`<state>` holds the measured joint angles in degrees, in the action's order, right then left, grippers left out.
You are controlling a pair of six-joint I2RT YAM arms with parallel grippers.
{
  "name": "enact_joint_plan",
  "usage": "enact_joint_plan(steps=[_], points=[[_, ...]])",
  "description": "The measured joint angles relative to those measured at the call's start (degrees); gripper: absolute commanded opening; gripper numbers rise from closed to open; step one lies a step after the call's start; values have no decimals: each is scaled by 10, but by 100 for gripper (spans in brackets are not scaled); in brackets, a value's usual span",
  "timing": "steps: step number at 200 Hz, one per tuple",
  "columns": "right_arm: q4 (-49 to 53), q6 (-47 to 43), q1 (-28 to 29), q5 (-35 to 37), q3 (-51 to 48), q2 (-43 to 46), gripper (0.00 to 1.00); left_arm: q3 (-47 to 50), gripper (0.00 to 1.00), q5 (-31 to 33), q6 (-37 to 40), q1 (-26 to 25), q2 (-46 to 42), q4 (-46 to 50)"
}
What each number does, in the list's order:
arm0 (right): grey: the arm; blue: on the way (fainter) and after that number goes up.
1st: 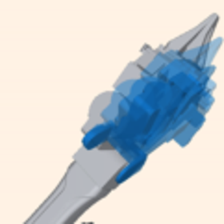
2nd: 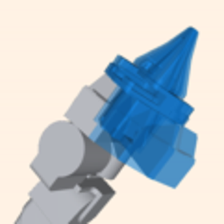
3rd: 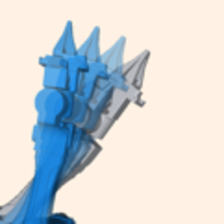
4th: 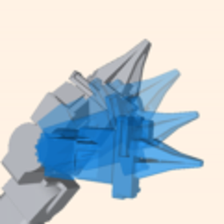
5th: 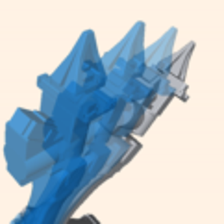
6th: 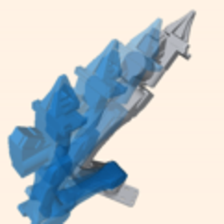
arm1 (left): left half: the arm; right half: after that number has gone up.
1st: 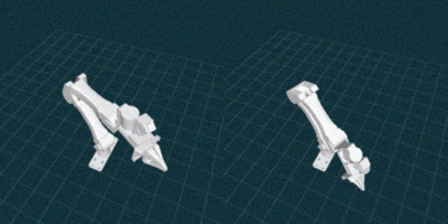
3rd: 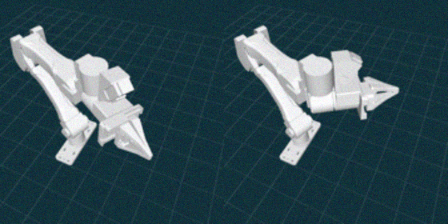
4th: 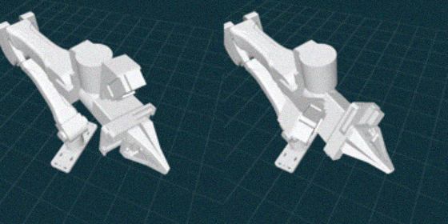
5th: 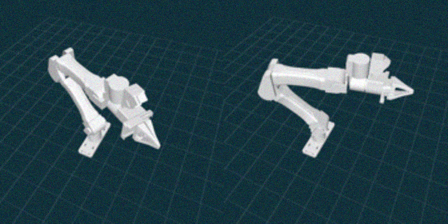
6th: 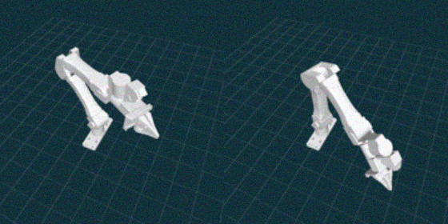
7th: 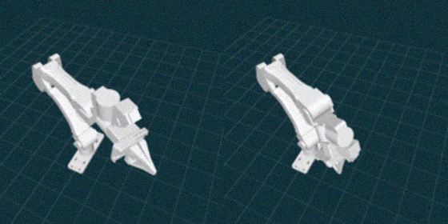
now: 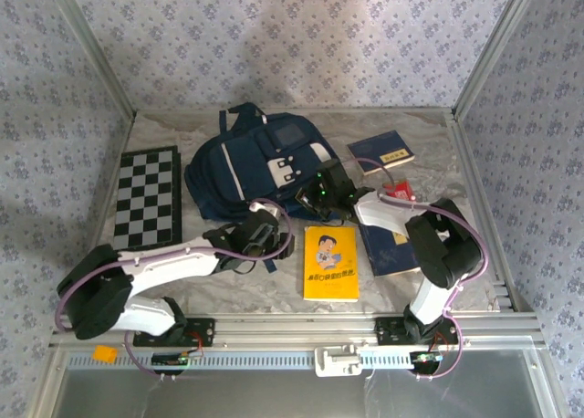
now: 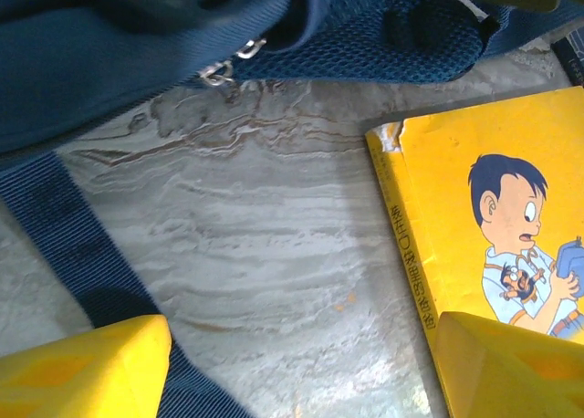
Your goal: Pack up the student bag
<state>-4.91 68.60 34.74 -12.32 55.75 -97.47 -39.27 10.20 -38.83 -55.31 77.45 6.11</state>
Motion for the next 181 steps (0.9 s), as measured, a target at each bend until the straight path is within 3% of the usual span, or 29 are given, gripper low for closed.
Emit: enact_joint_plan(steps=[134,181], points=[[44,37,10,23,3,62,0,-65,60,154,-39,-10,156,-84],[44,41,15,26,3,66,0,-95,47,198,-39,-10,185,-93]])
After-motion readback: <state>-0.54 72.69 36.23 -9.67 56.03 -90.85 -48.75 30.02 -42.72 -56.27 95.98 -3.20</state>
